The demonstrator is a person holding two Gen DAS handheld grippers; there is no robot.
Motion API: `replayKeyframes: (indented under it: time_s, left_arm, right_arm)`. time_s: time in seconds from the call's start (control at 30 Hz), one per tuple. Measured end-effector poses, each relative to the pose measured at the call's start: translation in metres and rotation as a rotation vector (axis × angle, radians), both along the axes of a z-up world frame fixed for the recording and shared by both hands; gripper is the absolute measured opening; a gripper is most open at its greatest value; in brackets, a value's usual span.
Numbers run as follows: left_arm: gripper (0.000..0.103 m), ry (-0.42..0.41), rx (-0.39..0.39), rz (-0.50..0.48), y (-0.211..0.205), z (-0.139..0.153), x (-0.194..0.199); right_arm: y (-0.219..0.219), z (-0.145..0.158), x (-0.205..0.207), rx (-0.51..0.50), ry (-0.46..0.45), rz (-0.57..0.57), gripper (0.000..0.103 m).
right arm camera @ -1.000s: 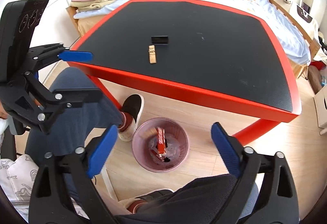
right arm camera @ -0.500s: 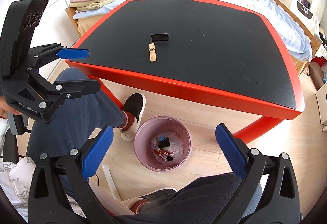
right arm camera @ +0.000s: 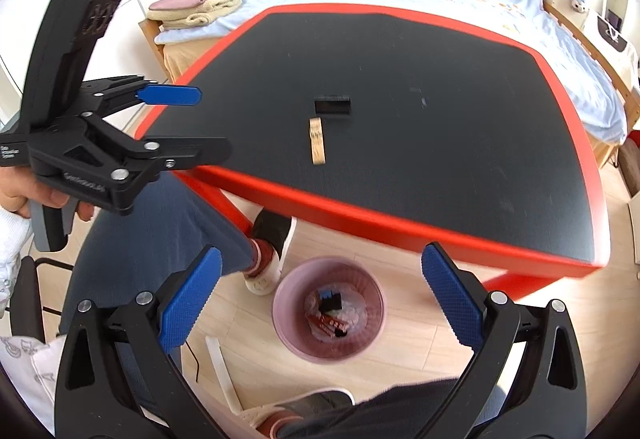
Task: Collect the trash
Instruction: 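Move both open tools back to the black block and last clothespin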
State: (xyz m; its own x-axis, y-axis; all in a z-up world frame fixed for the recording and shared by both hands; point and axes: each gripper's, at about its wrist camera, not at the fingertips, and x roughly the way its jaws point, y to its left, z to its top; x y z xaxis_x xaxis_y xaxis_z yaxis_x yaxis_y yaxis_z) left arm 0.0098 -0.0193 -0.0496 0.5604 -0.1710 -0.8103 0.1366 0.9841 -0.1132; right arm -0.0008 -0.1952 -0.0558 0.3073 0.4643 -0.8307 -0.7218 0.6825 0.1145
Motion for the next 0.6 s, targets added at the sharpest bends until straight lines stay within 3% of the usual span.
replayKeyframes:
  time_s: [0.33,0.6]
  left_arm:
    - [0.095,0.015,0.003,-0.086,0.019,-0.006,0.051]
    - [0.095,0.04,0.007,-0.235,0.026,-0.025,0.086]
  right_arm:
    - [0.037,0.0,0.034,0.019,0.001,0.017,0.098]
    - [0.063,-0.016,0.055,0.017,0.02,0.03,0.098]
